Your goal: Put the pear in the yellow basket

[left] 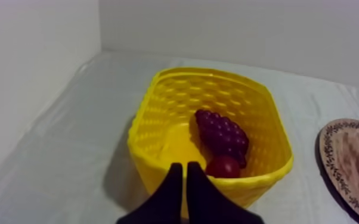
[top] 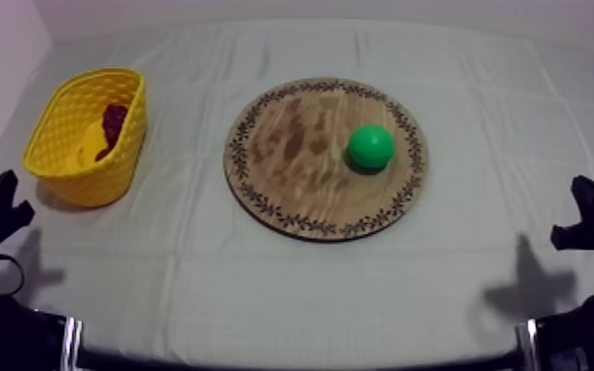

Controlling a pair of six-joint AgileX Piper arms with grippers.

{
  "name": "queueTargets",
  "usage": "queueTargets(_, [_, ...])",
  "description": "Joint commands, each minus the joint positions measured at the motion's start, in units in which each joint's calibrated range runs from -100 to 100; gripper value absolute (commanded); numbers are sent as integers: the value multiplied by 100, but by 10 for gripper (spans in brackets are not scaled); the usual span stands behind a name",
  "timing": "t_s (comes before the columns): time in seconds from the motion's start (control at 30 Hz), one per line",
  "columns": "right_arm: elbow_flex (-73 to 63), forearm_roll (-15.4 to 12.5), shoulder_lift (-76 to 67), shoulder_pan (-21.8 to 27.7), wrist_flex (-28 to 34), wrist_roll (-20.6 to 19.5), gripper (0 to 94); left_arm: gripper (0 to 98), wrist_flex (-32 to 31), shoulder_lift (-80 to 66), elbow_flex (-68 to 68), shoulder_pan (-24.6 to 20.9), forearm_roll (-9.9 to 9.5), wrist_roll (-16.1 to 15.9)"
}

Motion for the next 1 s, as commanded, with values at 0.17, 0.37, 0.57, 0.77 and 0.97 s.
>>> queueTargets(0.17, [5, 1, 1, -1, 8, -1, 5, 0, 47, 206, -327, 44, -238, 235])
queueTargets(0.37, [5, 1, 1, -1, 8, -1, 5, 0, 119, 951, -1275, 15, -255, 410])
queueTargets(0.57, [5, 1, 1, -1, 8, -1, 5, 0, 268, 1911, -2511, -6, -281, 613])
queueTargets(0.77, [5, 1, 1, -1, 8, -1, 5, 0, 617, 2819, -3762, 60, -403, 810])
queueTargets(0.97, [5, 1, 1, -1, 8, -1, 5, 0, 954, 3642, -4806, 320, -671, 1105])
